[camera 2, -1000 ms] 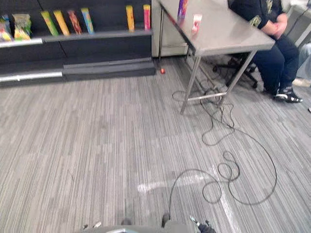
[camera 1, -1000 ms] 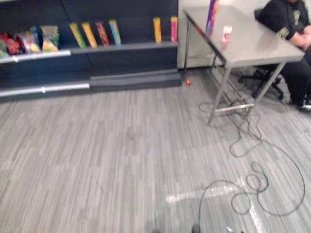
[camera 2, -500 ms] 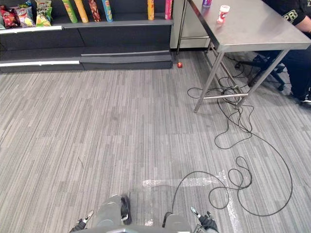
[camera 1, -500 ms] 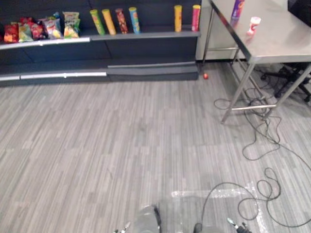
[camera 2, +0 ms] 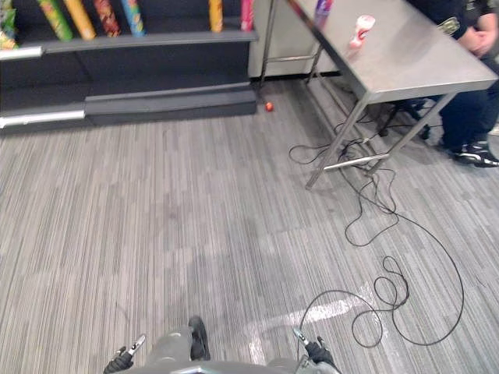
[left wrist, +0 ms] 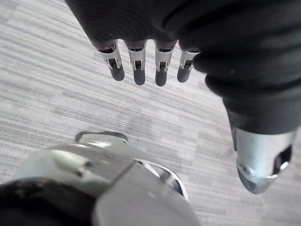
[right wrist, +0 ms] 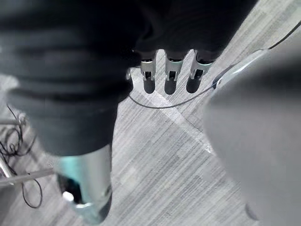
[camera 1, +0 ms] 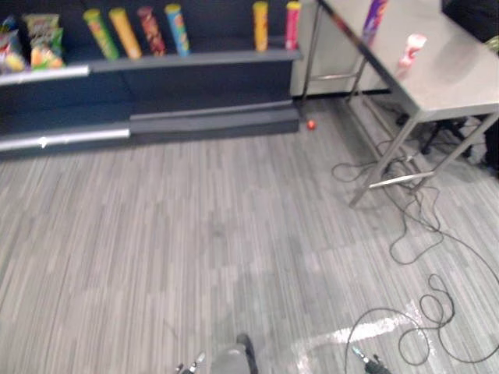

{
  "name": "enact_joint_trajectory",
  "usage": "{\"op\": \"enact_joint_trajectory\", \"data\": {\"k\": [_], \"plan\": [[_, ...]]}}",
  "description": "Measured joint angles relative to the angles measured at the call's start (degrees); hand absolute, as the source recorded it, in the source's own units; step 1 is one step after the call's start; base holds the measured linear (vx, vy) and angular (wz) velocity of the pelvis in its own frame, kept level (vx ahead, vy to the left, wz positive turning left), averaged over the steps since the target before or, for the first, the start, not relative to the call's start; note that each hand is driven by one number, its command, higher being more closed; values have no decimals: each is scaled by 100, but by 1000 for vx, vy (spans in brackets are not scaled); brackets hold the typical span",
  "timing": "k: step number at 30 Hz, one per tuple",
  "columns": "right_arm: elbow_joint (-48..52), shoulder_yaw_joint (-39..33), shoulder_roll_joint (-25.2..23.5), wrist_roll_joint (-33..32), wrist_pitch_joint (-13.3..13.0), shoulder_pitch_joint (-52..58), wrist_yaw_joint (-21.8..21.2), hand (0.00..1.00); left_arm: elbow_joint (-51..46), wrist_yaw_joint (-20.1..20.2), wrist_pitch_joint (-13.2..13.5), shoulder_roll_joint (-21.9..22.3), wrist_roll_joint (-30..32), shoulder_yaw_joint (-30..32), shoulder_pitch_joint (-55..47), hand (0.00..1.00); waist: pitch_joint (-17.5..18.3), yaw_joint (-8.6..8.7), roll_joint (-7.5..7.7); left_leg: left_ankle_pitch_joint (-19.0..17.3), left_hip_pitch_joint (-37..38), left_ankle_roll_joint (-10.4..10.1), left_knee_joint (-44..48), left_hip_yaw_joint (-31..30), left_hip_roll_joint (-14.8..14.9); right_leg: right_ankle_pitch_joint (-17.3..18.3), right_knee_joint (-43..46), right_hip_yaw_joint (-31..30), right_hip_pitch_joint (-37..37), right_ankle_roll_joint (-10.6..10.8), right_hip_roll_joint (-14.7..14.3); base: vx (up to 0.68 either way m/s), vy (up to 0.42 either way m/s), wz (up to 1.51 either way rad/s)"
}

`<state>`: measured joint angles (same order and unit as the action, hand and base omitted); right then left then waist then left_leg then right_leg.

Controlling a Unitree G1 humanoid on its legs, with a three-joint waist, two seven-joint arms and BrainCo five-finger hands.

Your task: Put the gum and the chips on the shelf.

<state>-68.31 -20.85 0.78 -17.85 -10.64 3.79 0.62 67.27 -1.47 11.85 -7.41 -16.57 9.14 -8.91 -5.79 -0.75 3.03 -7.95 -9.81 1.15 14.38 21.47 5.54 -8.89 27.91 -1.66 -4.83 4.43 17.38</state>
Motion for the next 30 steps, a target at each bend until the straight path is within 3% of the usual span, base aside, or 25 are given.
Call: {"op": "enact_joint_trajectory", "data": {"k": [1,2,3,4,5,7,9,10,11,12,13,14,15,18,19,21,22,23,25,27,29,30], "plan": [[2,-23,66,-2,-4,6,0,0,-2,13,-1,-35,17,-93,6,0,-37,100,-58,-225,340,96,-257,-7,-87,-215,827,12,-278,35,92,272,159,9],[-4,-80,46,-10,0,-14,-5,0,-14,25,-4,-97,68,-115,40,0,-107,127,43,-307,655,146,-379,14,-219,105,1778,40,-606,-1,146,261,128,9],[-2,-114,46,-14,-2,-13,-6,0,-11,25,-5,-104,102,-143,34,0,-126,119,46,-351,849,143,-469,25,-260,439,2185,164,-747,-6,136,253,88,-2],[12,-113,71,-15,-6,1,-6,0,4,27,-15,-102,130,-208,28,0,-155,122,10,-415,1114,123,-593,29,-283,875,2607,449,-906,-162,99,241,50,-11],[47,-88,113,-12,-13,22,-25,0,9,39,-49,-75,178,-233,6,0,-191,142,-48,-573,1448,135,-695,32,-292,1403,2854,899,-1092,-272,22,239,41,-7],[92,-62,126,-14,-23,17,-48,0,62,56,-79,-62,213,-204,13,0,-217,201,-75,-696,1736,68,-813,15,-293,1823,2525,1446,-1360,-323,-135,225,-9,6],[84,-54,167,-27,-22,30,-82,0,72,64,-82,0,212,-126,61,0,-305,220,-152,-852,2018,-69,-883,-51,-212,1850,1318,1777,-1638,-326,-469,370,-118,20],[83,-55,182,-24,-20,77,-87,0,100,71,-81,57,215,-20,84,0,-350,229,-211,-923,2145,-179,-951,-139,-142,1700,356,1843,-1732,-198,-651,387,-156,30],[82,-57,180,-24,-19,98,-88,0,112,73,-84,65,221,0,86,0,-356,245,-221,-946,2178,-217,-965,-173,-122,1619,69,1834,-1743,-182,-693,469,-191,51],[51,-65,160,-3,-7,195,-96,0,107,91,-83,95,302,108,81,0,-373,246,-224,-1037,2360,-372,-1059,-302,-81,1094,-1178,1705,-1761,-120,-832,539,-230,55],[52,-103,151,-5,-5,263,-102,0,106,124,-85,135,384,235,83,0,-384,247,-239,-1128,2491,-535,-1069,-388,-30,476,-1586,1609,-1719,-123,-883,689,-262,60],[53,-122,244,7,-2,296,-119,0,141,170,-93,296,401,406,95,0,-442,210,-404,-1145,2693,-568,-1148,-505,149,291,-1451,1628,-1615,-431,-1111,587,-195,30],[59,-119,281,32,-2,261,-123,0,143,197,-80,380,403,508,89,0,-402,203,-556,-1045,2696,-618,-1156,-500,241,484,-1264,1652,-1669,-429,-1164,560,-187,10],[173,-121,269,105,-14,241,-209,0,91,292,-75,537,428,813,97,0,-403,230,-564,-325,2877,-841,-1096,-726,371,1409,-170,1769,-1785,-614,-1074,524,-249,17],[182,-118,269,105,-13,254,-218,0,84,301,-75,556,428,844,98,0,-397,226,-573,-243,2865,-865,-975,-810,426,1504,-163,1809,-1709,-626,-1097,619,-287,20],[237,-107,273,109,-13,264,-240,0,-31,350,-74,606,424,1033,108,0,-395,231,-574,12,2369,-945,274,-1135,672,1737,-374,1972,-1296,-612,-1203,392,-177,32],[267,-68,280,108,-14,303,-243,0,-125,395,-82,604,420,1117,161,0,-409,246,-577,374,1673,-979,1709,-1419,865,1812,-619,2071,-980,-616,-1248,294,-128,31],[287,-27,297,105,-17,328,-244,0,-147,398,-79,602,400,1119,183,0,-422,221,-589,660,1324,-997,2442,-1541,975,1840,-739,2105,-812,-625,-1287,362,-105,26],[361,136,347,94,-27,396,-213,0,-235,408,-73,595,243,1152,174,0,-465,181,-573,282,346,-902,4325,-1438,1219,1992,-1031,2158,-117,-634,-1379,403,-34,4],[459,213,341,81,-32,427,-203,0,-329,408,-60,613,145,1139,158,0,-463,164,-558,-98,-152,-743,4518,-1131,1212,2078,-1306,2074,331,-614,-1365,406,38,-16],[473,212,326,-32,-44,385,-195,0,-413,409,14,620,80,1079,142,0,-460,75,-551,-350,-565,-654,4020,-812,1220,2090,-1497,1953,574,-499,-1316,295,121,-36],[472,214,314,-35,-44,386,-177,0,-455,408,43,611,-21,1029,135,0,-451,17,-518,-408,-692,-562,3285,-604,1206,2099,-1586,1861,710,-354,-1243,308,197,-38]]}}
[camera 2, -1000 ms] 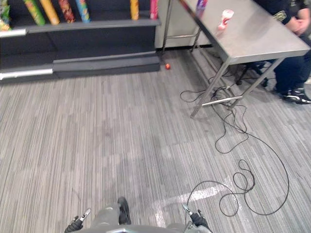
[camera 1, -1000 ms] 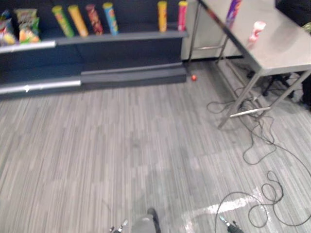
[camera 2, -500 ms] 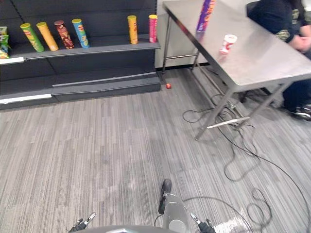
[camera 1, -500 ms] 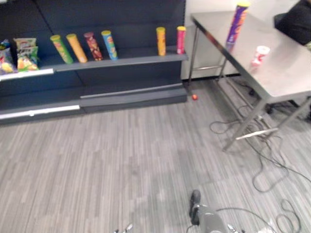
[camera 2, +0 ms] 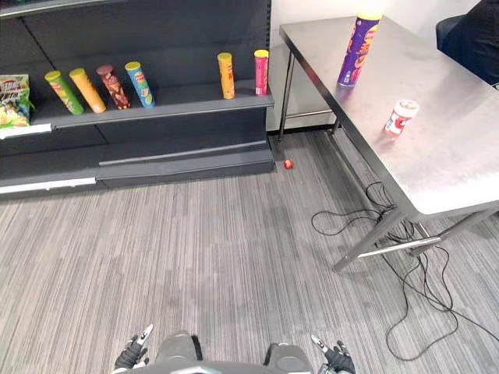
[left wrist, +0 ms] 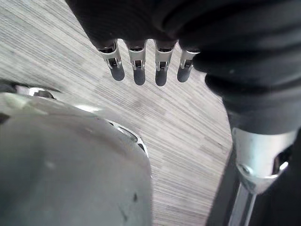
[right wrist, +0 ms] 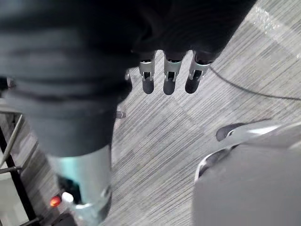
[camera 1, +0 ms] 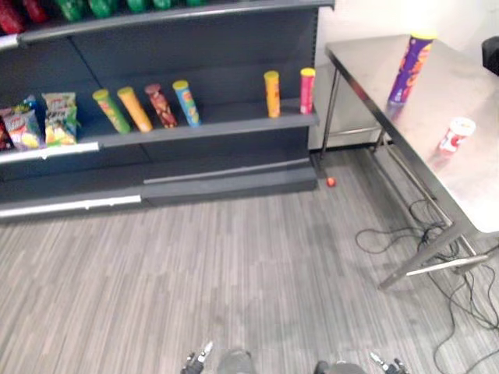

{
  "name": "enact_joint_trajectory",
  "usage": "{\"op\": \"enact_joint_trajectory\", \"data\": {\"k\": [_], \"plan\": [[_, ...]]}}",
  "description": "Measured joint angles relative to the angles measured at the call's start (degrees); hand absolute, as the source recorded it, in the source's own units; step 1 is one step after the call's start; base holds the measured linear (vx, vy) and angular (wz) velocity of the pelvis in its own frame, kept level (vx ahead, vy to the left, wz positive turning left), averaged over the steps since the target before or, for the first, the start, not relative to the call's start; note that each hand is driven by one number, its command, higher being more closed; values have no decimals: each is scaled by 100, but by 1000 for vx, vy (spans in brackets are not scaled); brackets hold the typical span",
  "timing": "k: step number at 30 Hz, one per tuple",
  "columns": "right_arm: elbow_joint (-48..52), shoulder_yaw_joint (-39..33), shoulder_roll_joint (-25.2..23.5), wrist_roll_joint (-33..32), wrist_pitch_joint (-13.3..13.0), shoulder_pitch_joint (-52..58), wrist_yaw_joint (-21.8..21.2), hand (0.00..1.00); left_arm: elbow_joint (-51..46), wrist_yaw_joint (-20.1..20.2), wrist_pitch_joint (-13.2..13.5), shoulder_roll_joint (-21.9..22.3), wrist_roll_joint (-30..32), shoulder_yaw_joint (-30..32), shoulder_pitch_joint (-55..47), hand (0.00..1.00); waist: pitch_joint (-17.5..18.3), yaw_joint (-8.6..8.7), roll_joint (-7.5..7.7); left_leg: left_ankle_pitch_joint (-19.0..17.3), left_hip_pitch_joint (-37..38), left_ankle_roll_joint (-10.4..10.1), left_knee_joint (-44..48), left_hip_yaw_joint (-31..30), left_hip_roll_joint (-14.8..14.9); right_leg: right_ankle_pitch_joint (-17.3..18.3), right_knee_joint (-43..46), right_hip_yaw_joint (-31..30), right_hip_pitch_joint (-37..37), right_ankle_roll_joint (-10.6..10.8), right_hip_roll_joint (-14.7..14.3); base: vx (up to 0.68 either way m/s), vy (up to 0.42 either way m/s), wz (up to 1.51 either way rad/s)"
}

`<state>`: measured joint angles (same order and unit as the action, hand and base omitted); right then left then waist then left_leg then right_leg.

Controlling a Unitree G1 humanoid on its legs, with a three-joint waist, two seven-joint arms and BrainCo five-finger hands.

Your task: Put the gum and the chips on the shelf.

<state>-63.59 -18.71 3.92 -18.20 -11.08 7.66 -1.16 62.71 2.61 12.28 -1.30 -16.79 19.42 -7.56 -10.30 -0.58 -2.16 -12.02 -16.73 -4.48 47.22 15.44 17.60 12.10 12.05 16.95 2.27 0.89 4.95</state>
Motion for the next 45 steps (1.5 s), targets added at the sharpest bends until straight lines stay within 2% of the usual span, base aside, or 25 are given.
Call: {"op": "enact_joint_trajectory", "data": {"k": [2,4,5,7,9,11,12,14,16,19,20,21,22,23,25,26,27,28,33,36,39,41,43,44,45], "plan": [[17,2,-50,1,-2,3,75,0,-6,-15,80,-8,-56,6,-9,0,1,-53,91,53,-31,59,-1399,164,-130,135,-4,-137,160,199,213,336,250,-31],[20,62,-71,6,-9,65,106,0,-1,-68,110,-10,-40,4,-30,0,48,-79,154,476,55,51,-3027,7,-323,335,-16,-254,351,521,485,414,400,-22],[15,185,-66,14,-5,84,138,0,0,-110,116,-19,-42,23,-83,0,98,-118,229,1150,124,-1,-3175,-19,-472,415,-67,-412,446,635,642,408,403,-25],[-14,160,-261,22,-16,51,136,0,10,-135,138,-154,-42,143,-137,0,367,-114,501,642,12,115,-2803,218,-655,141,-387,-741,487,513,766,511,320,-35],[-80,56,-370,48,-14,-8,105,0,126,-125,126,-207,-43,208,-142,0,441,-136,577,298,-4,148,-2354,277,-625,-229,-516,-1025,561,505,785,390,269,-37],[-318,-324,-599,108,17,-60,63,0,376,-113,60,-391,-39,146,-163,0,756,-100,774,207,227,251,-2217,387,-803,-728,-525,-1387,608,485,1011,413,287,-47],[-321,-351,-622,144,18,-63,57,0,425,-113,46,-403,-30,81,-173,0,779,-111,726,206,334,252,-2231,418,-828,-878,-375,-1471,536,476,1025,418,267,-85],[-295,-453,-516,193,12,-81,27,0,572,-120,-25,-435,148,-243,-203,0,797,-90,559,186,1131,288,-2848,446,-983,-1451,1277,-1937,-257,411,1060,345,263,-95],[-258,-563,-434,193,13,-105,27,0,573,-126,-38,-571,232,-687,-216,0,752,140,496,52,1679,456,-3381,545,-1115,-1671,2751,-1942,-934,527,1152,241,123,-30],[-249,-562,-379,180,4,-117,55,0,591,-183,-65,-630,238,-877,-193,0,647,203,529,-64,2467,421,-3851,928,-1300,-1002,4117,-1002,-1727,-6,1322,196,43,-40],[-245,-534,-305,183,4,-85,62,0,634,-190,-71,-616,252,-995,-174,0,610,212,462,-89,2737,380,-3962,1049,-1316,-838,3895,-101,-1825,-128,1310,180,-13,-39],[-247,-507,-264,183,5,-58,61,0,680,-192,-76,-588,289,-1017,-152,0,586,241,456,-116,2833,334,-4040,1036,-1316,-802,3833,116,-1749,-209,1310,268,-2,-41],[-258,-545,-199,175,8,3,60,0,700,-185,-91,-515,402,-1013,-95,0,550,219,237,-65,3045,294,-4337,1008,-1285,-745,3738,294,-1619,-65,1303,251,7,-29],[-230,-551,-143,175,0,-25,62,0,702,-181,-100,-459,428,-1009,-41,0,489,230,167,-49,3117,270,-4411,1007,-1255,-829,3877,431,-1700,35,1372,256,2,-48],[-182,-519,-29,172,17,-88,60,0,738,-173,-124,-363,455,-1006,3,0,348,296,-7,-36,3138,235,-4505,1222,-1148,-82,3148,844,-1822,159,1305,144,-65,-54],[-182,-441,-119,178,18,-83,57,0,741,-115,-117,-492,464,-1000,-6,0,296,295,231,-47,3176,200,-4542,1292,-1279,-450,1955,1068,-1763,192,1287,136,-128,-59],[-192,-450,-211,182,23,-89,54,0,753,-110,-127,-549,468,-984,35,0,230,290,307,-61,3233,113,-4596,1314,-1323,-263,1708,1190,-1679,-10,1266,161,-172,-68],[-191,-548,-157,177,27,-127,61,0,810,-103,-155,-459,509,-936,103,0,161,294,115,-41,3288,-43,-4717,1444,-1136,-357,1549,1306,-1628,-47,996,170,-159,-47],[-154,-543,-213,189,56,26,50,0,748,14,-164,-360,688,-773,84,0,191,344,73,102,3484,-284,-4751,1565,-903,-111,1339,1386,-1423,-61,630,119,-109,-18],[-158,-537,-190,195,66,49,19,0,658,18,-159,-365,683,-767,17,0,302,329,115,176,3328,-395,-4223,1564,-762,-96,916,1393,-1231,-39,490,64,-47,-16],[-205,-500,-166,177,62,90,-46,0,501,-3,-165,-374,637,-765,-8,0,408,334,112,179,2714,-397,-2563,1518,-381,-104,550,1276,-1078,-32,384,84,-59,-45],[-250,-454,-64,167,61,91,-59,0,504,-8,-166,-327,572,-714,-16,0,411,329,-14,447,2283,-220,-1189,1317,43,-140,341,1117,-863,-49,166,144,-50,-69],[-255,-298,1,137,65,193,-54,0,479,-26,-154,-258,432,-662,-113,0,412,298,-42,1317,1716,-11,294,659,291,-202,120,575,-508,-125,-87,226,4,-100],[-253,-298,15,137,65,193,-53,0,478,-33,-155,-259,408,-637,-132,0,411,259,-71,1149,1596,-41,525,529,257,-211,104,464,-471,-160,-108,322,81,-134],[-256,-320,26,132,66,192,-22,0,425,-39,-141,-187,383,-544,-127,0,403,187,-76,471,1180,5,956,305,50,-205,64,23,-383,-178,-106,273,96,-114]]}}
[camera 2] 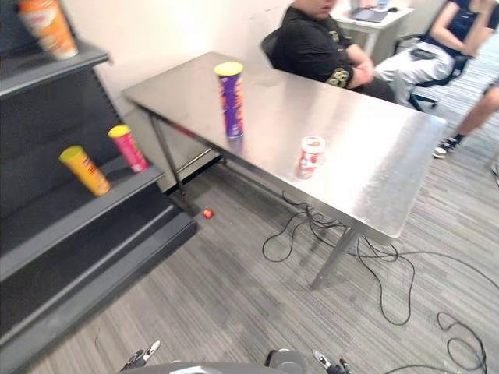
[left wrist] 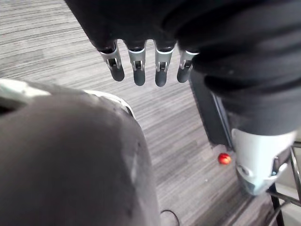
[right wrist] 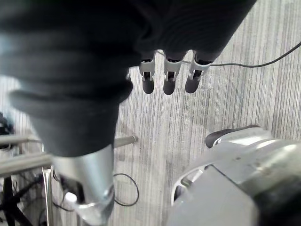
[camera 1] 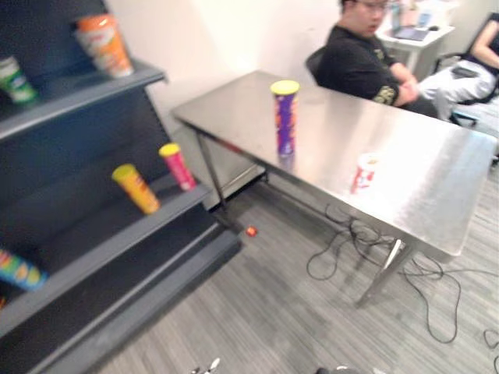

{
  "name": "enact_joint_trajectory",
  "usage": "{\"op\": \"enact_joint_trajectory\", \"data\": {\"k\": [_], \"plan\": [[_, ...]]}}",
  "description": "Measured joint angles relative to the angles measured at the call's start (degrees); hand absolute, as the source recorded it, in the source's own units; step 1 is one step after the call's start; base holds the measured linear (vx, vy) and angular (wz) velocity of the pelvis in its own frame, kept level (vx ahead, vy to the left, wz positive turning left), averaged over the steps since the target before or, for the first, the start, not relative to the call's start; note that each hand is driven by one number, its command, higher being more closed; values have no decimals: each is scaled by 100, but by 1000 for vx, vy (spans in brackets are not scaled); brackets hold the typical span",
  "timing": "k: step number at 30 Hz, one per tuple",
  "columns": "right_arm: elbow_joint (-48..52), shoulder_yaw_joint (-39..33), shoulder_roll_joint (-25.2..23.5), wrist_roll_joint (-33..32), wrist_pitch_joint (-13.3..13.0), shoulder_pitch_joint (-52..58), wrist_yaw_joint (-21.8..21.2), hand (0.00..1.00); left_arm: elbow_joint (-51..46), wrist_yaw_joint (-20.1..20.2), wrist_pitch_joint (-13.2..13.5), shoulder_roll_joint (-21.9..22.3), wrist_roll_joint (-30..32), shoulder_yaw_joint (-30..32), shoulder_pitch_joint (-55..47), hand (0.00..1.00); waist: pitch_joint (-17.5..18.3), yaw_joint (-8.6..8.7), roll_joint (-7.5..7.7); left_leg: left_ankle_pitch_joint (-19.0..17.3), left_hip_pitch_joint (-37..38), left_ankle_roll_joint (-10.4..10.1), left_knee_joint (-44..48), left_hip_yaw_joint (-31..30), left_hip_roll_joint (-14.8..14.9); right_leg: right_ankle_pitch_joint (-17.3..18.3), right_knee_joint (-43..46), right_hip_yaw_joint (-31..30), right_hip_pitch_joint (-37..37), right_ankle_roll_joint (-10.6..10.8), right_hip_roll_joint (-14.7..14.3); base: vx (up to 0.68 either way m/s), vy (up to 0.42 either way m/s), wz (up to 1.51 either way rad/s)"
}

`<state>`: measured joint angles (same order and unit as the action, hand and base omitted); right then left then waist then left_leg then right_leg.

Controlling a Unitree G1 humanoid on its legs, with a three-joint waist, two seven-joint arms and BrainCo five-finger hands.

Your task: Put the gum and the chips on the shelf.

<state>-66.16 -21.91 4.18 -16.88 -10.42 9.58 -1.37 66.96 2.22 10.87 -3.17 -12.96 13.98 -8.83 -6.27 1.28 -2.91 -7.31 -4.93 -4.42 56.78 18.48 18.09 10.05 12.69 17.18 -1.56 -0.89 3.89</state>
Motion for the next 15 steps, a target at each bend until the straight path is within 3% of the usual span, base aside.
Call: {"op": "enact_joint_trajectory", "data": {"k": [2,3,4,6,8,9,10,11,13,15], "plan": [[-10,-2,-35,-4,1,7,8,0,-103,-11,51,17,-97,0,-59,0,-17,-38,36,-439,-391,31,-332,-50,-270,-8,-113,-464,180,25,88,301,151,-128],[-9,-2,-40,-4,1,8,7,0,-106,-14,66,23,-140,1,-65,0,-16,-57,37,-482,-423,27,-503,-45,-302,-12,-123,-532,197,39,117,295,216,-139],[7,2,-49,-4,-2,5,24,0,-117,-18,95,33,-218,13,-72,0,-15,-93,48,-562,-495,52,-1256,-86,-390,7,-170,-899,295,154,185,197,196,-107],[27,23,-62,-3,-6,10,63,0,-125,-42,111,57,-214,96,-73,0,-13,-131,80,-544,-459,43,-2513,-420,-565,71,-177,-1335,391,378,302,240,284,-125],[48,77,-29,2,-12,54,93,0,-122,-81,142,148,-214,194,-119,0,-17,-135,13,-200,-220,108,-4178,-1143,-693,179,-153,-1775,411,667,337,253,410,-119],[52,120,-14,4,-14,59,101,0,-115,-85,149,169,-232,262,-119,0,-22,-142,0,216,-168,-151,-4287,-1221,-686,203,-148,-1876,419,771,358,329,501,-89],[61,150,-99,1,-14,100,106,0,-105,-88,145,67,-256,338,-126,0,49,-108,89,120,-105,-106,-4297,-1067,-864,127,-282,-1883,486,870,520,296,376,-68],[55,154,-195,4,-20,146,97,0,-130,-75,192,8,-264,425,-126,0,57,-133,317,-24,-46,-143,-4252,-867,-962,49,-273,-1766,468,843,598,228,213,-61],[-23,74,-307,6,-20,144,89,0,-110,-75,199,-82,-262,510,-134,0,88,-159,475,-250,42,-77,-4129,-586,-1066,-51,-416,-1811,499,801,730,235,237,-68],[-31,-38,-325,10,-21,115,74,0,-33,-88,169,-115,-221,415,-112,0,126,-138,457,-301,191,19,-4230,-339,-1197,-271,-562,-1897,490,776,829,202,257,-56]]}}
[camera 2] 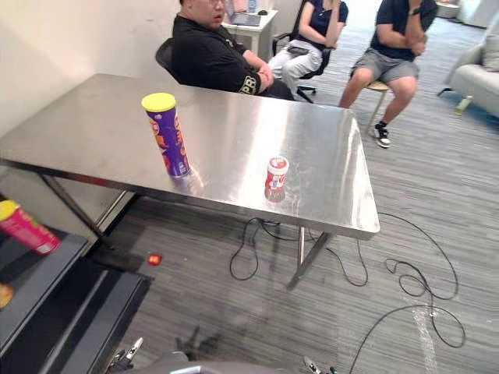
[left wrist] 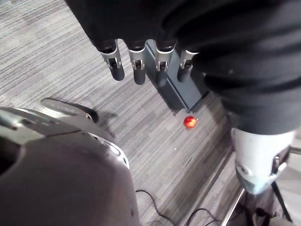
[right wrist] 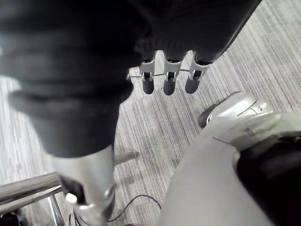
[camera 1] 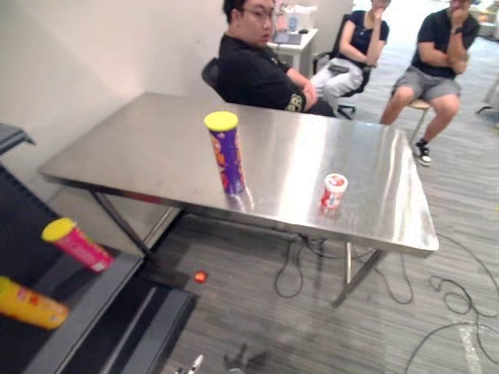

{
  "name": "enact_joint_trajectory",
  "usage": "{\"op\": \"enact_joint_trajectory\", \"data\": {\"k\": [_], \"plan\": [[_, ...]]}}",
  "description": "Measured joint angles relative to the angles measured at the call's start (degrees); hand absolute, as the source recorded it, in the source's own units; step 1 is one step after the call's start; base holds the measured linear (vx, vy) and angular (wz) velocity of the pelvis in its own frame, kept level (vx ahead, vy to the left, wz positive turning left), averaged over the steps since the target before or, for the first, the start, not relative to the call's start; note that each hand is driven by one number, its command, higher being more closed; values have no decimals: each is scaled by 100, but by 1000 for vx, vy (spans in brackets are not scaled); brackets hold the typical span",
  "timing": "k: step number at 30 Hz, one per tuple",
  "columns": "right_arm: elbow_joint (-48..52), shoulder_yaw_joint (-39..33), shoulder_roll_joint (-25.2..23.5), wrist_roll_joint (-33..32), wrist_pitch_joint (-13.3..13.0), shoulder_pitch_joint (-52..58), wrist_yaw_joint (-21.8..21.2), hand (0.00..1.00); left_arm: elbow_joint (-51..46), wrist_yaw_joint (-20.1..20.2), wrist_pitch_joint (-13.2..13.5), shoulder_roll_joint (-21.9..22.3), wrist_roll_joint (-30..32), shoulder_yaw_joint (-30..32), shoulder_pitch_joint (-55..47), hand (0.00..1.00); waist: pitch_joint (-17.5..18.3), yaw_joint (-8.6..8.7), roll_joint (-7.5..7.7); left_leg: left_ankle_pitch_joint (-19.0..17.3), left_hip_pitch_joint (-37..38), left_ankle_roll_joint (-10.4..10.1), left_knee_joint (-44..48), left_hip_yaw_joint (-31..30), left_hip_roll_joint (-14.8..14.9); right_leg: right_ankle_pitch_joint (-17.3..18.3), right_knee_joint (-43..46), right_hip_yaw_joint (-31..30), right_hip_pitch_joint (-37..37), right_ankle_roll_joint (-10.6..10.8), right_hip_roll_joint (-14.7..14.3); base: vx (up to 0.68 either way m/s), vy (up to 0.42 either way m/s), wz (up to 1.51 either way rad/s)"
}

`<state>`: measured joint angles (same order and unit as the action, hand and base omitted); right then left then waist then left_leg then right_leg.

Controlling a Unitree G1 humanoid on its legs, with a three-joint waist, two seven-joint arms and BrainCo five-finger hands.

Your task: Put the gum and the chips on the shelf.

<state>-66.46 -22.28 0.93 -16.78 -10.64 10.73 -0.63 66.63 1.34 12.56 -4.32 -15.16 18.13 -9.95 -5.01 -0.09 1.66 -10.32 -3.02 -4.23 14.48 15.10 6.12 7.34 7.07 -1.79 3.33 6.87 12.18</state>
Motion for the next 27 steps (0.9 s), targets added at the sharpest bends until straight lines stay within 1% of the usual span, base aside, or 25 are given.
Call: {"op": "enact_joint_trajectory", "data": {"k": [2,3,4,6,7,8,10,12,13,14,17,18,19,20,22,23,24,25,26,27], "plan": [[-84,-235,-7,14,1,-18,-31,0,186,-8,-15,-86,135,-245,76,0,118,79,-5,3,75,8,-95,19,-140,-232,-170,-90,-25,12,86,191,187,-44],[-170,-350,18,49,5,-71,-42,0,281,-12,-29,-112,286,-354,105,0,119,72,-48,4,156,10,-142,25,-155,-320,-206,-212,-56,-6,87,143,97,-53],[-211,-396,34,51,7,-86,-45,0,307,-17,-29,-124,293,-441,107,0,141,72,-68,5,186,10,-164,59,-153,-364,-201,-246,-98,8,82,108,53,-76],[-273,-436,116,49,10,-99,-36,0,410,-34,-45,-143,310,-700,114,0,213,44,-187,6,358,13,-315,226,-109,-521,-201,-326,-235,16,20,79,16,-93],[-333,-435,181,49,12,-105,-20,0,444,-51,-60,-132,411,-769,109,0,261,16,-282,11,459,19,-426,340,-49,-666,-206,-187,-331,34,-47,72,-8,-89],[-372,-429,216,50,13,-112,-4,0,467,-57,-62,-97,453,-787,111,0,285,7,-321,14,495,23,-475,355,-22,-734,-215,-23,-362,34,-74,76,-27,-97],[-436,-428,308,48,19,-109,42,0,532,-95,-63,-60,507,-859,110,0,310,4,-415,24,652,36,-659,469,23,-927,-331,883,-399,-13,-104,33,-32,-76],[-440,-442,315,48,19,-94,80,0,532,-97,-60,-75,506,-882,119,0,302,6,-409,29,733,43,-743,476,-38,-971,-515,1163,-336,2,-74,-25,-25,-42],[-470,-470,309,46,20,-77,98,0,534,-96,-63,-90,508,-890,120,0,261,13,-327,29,736,43,-771,473,-81,-987,-640,1168,-273,27,-52,-62,-18,-22],[-487,-511,306,45,21,-70,99,0,532,-96,-62,-90,509,-890,120,0,264,11,-331,29,748,43,-785,468,-94,-1000,-686,1198,-249,46,-44,-78,-14,-2],[-536,-923,301,-15,25,-85,136,0,503,-95,-62,-108,508,-867,112,0,247,-26,-294,29,810,43,-880,434,-138,-1001,-895,1433,-168,51,-22,-102,-42,-1],[-535,-1131,322,-20,25,-124,145,0,494,-94,-62,-136,516,-863,112,0,244,-32,-285,50,810,62,-951,405,-156,-1020,-963,1470,-170,88,-21,-159,-64,2],[-530,-1384,358,-40,26,-158,156,0,491,-92,-63,-147,524,-860,101,0,249,-14,-264,125,817,68,-1046,349,-183,-1044,-1017,1505,-161,129,-9,-159,-67,6],[-515,-1552,383,-107,27,-167,162,0,486,-92,-65,-150,526,-850,99,0,252,-9,-258,159,816,69,-1087,328,-193,-1026,-1043,1538,-160,105,-5,-160,-69,11],[-370,-2329,603,-275,27,-223,284,0,308,-92,-72,-109,537,-698,-2,0,254,-8,-243,265,820,20,-1307,284,-234,-1014,-1141,1576,-198,143,-3,-155,-64,7],[-333,-2543,694,-357,26,-244,312,0,273,-92,-71,-89,537,-636,-32,0,257,-10,-239,270,821,22,-1352,273,-241,-1013,-1162,1580,-201,144,-5,-126,-43,-3],[-238,-2966,900,-446,26,-299,377,0,211,-93,-70,-71,539,-560,-98,0,266,-11,-225,270,823,24,-1397,257,-251,-1021,-1219,1579,-198,133,-12,-63,-17,-10],[-150,-3143,1002,-472,23,-349,405,0,178,-92,-72,-61,547,-528,-148,0,271,-10,-216,270,818,24,-1433,249,-252,-1021,-1241,1578,-198,133,-14,-74,-24,-15],[46,-3398,1198,-576,2,-407,469,0,158,-92,-72,-58,577,-470,-196,0,290,5,-185,270,809,24,-1452,207,-252,-1023,-1301,1578,-194,130,-23,-15,-12,-11],[286,-3491,1373,-647,-15,-429,555,0,156,-93,-71,-63,651,-452,-275,0,308,17,-153,272,811,21,-1486,208,-256,-1027,-1315,1578,-200,124,-26,8,-9,-6]]}}
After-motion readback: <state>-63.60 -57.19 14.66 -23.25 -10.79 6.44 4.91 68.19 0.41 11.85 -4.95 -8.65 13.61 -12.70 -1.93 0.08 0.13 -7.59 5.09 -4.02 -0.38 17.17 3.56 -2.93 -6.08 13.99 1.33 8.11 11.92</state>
